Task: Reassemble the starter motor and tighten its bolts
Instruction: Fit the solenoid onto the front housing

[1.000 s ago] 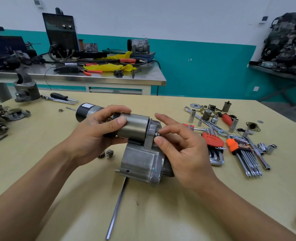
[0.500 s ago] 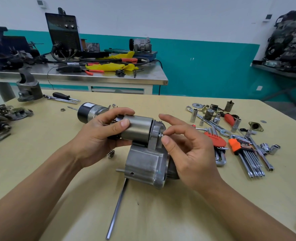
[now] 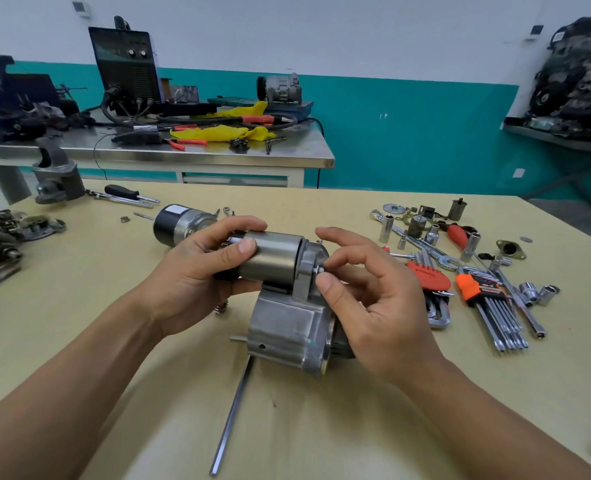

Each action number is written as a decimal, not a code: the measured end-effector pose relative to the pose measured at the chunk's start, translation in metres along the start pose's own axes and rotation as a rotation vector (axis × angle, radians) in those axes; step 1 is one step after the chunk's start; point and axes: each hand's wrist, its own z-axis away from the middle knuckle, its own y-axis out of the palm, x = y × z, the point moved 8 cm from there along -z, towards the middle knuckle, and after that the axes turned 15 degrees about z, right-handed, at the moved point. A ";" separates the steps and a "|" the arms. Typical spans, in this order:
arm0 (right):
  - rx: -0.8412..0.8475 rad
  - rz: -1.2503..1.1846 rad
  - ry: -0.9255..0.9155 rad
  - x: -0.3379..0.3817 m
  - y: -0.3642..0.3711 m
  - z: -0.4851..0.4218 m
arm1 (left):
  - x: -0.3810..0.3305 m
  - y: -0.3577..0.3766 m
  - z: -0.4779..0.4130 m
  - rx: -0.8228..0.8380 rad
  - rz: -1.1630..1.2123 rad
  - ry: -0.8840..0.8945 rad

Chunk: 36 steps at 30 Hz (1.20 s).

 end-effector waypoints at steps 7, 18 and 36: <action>-0.024 0.049 0.004 0.002 0.000 -0.003 | 0.001 -0.002 0.000 -0.002 -0.007 -0.006; -0.015 0.040 -0.004 -0.001 -0.001 -0.001 | 0.002 -0.004 0.000 0.003 0.001 -0.019; -0.030 0.080 0.021 -0.004 -0.003 -0.001 | 0.005 -0.004 -0.002 0.012 -0.002 -0.030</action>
